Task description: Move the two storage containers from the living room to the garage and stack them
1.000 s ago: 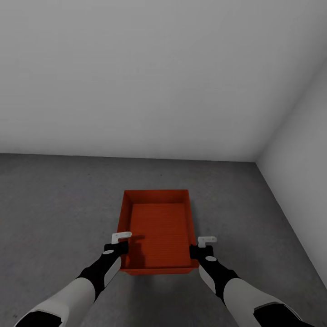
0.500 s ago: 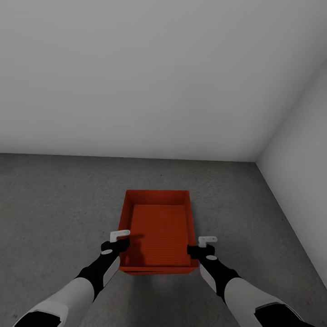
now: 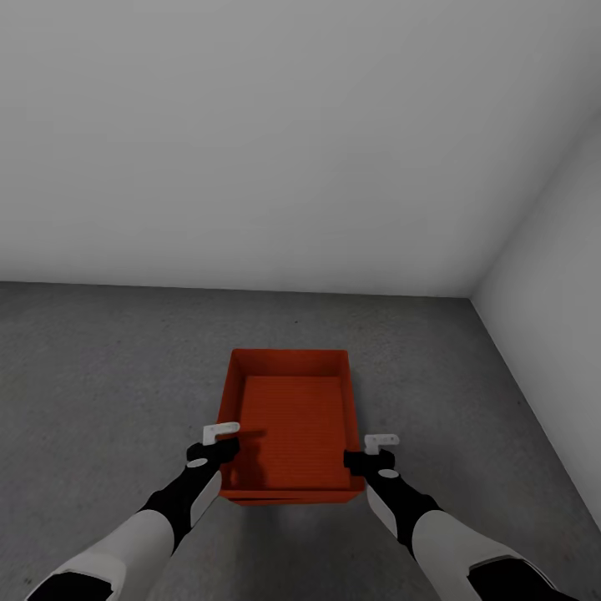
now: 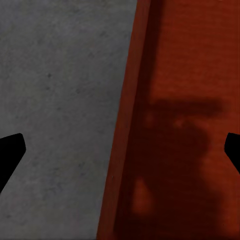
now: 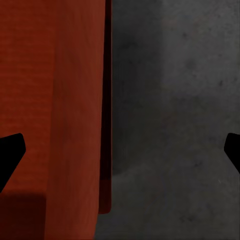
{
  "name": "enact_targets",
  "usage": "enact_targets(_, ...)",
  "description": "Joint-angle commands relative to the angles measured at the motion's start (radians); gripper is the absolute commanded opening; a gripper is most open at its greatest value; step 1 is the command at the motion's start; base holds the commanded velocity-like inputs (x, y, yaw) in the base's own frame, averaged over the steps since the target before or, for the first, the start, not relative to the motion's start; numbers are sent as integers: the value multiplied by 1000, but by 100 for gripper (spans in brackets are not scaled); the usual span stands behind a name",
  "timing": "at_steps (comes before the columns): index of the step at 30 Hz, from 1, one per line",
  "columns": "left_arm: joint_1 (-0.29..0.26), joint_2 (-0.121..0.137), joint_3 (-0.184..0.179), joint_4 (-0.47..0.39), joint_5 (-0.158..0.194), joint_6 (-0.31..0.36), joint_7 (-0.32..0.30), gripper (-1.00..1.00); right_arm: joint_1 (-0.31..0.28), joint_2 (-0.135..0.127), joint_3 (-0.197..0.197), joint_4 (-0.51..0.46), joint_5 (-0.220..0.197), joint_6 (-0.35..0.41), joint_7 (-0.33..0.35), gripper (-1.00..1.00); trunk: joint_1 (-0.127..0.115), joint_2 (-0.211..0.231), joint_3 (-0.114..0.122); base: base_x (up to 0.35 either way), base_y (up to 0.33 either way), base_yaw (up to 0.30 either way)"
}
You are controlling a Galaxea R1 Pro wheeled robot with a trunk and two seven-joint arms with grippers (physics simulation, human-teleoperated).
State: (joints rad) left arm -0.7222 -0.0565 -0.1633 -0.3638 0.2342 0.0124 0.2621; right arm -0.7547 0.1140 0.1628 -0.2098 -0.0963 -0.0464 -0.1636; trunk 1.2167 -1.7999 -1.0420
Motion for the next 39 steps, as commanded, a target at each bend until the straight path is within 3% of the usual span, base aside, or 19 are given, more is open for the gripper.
enact_targets(1, 0, 1, -8, -1, 10, 1, 7, 100, 0, 0, 8, 17, -13, -4, -5, 100, -4, 7, 2, 0, 0, 0)
enact_targets(39, 0, 3, -3, -1, 11, 3, 6, 100, 0, 0, 8, 4, -16, -3, -7, 100, -149, 273, 121, 0, 0, 0)
